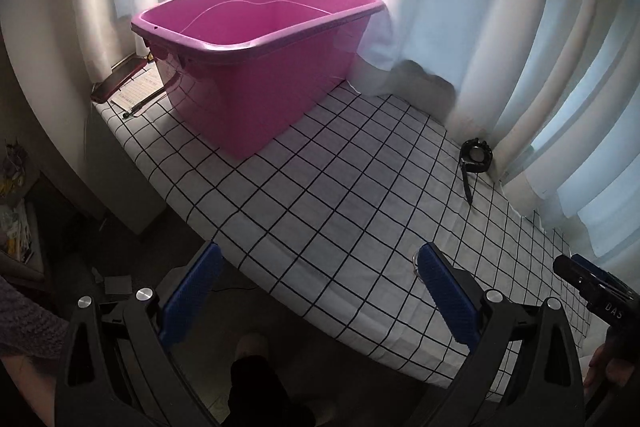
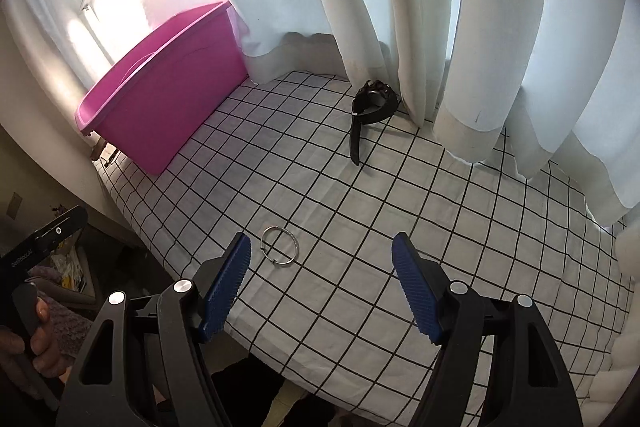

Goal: Organize jewelry
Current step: 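Move both tools back over the table toward the silver bangle and black watch, then grasp the silver bangle with the left tool while the right tool grasps the black watch strap, then lift and carry the bangle and black watch over the pink tub with both tools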

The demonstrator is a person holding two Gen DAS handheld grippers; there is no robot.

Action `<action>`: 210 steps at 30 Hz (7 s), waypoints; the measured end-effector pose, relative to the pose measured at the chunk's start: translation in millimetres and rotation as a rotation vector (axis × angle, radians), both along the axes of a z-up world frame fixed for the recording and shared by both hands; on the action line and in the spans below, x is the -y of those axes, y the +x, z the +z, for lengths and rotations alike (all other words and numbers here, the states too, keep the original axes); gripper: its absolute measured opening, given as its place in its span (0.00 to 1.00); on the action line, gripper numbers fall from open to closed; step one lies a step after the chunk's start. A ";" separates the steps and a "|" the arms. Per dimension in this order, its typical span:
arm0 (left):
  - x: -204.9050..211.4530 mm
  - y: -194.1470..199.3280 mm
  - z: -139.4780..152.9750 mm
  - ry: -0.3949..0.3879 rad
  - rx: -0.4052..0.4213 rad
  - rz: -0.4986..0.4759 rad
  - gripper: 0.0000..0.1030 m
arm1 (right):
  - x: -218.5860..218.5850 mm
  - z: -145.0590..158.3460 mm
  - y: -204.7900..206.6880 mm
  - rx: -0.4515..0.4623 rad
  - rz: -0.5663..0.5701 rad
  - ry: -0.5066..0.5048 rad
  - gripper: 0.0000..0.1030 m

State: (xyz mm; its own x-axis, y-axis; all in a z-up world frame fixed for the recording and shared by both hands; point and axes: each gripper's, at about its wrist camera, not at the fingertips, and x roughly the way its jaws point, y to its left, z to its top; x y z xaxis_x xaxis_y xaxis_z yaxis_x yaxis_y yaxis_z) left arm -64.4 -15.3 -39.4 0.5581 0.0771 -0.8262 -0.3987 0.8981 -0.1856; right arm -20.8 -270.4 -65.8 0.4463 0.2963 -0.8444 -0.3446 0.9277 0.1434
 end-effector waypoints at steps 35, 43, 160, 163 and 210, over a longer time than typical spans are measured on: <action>113.7 53.3 -116.2 -0.001 -0.150 0.300 0.94 | 10.0 -108.7 191.6 -0.029 0.203 -0.014 0.68; 140.0 79.1 -135.1 -0.004 -0.115 0.295 0.94 | 1.4 -120.6 207.9 -0.008 0.228 -0.016 0.68; 122.2 67.8 -141.3 0.057 -0.003 0.496 0.40 | -71.2 -160.7 272.4 0.170 0.066 -0.081 0.64; 121.4 67.6 -140.2 0.057 0.002 0.497 0.40 | -68.7 -159.8 266.1 0.171 0.090 -0.065 0.63; -93.2 66.6 68.3 0.232 0.244 0.302 0.40 | -224.6 50.5 147.1 0.376 0.244 0.205 0.63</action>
State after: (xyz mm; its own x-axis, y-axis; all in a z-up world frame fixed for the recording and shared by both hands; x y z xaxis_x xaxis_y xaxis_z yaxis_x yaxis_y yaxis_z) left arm 2.2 77.8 28.9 0.6586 0.4339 -0.6148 -0.6187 0.7773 -0.1143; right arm 126.3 -45.8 -15.3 0.6060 0.5735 -0.5512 -0.6115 0.7791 0.1383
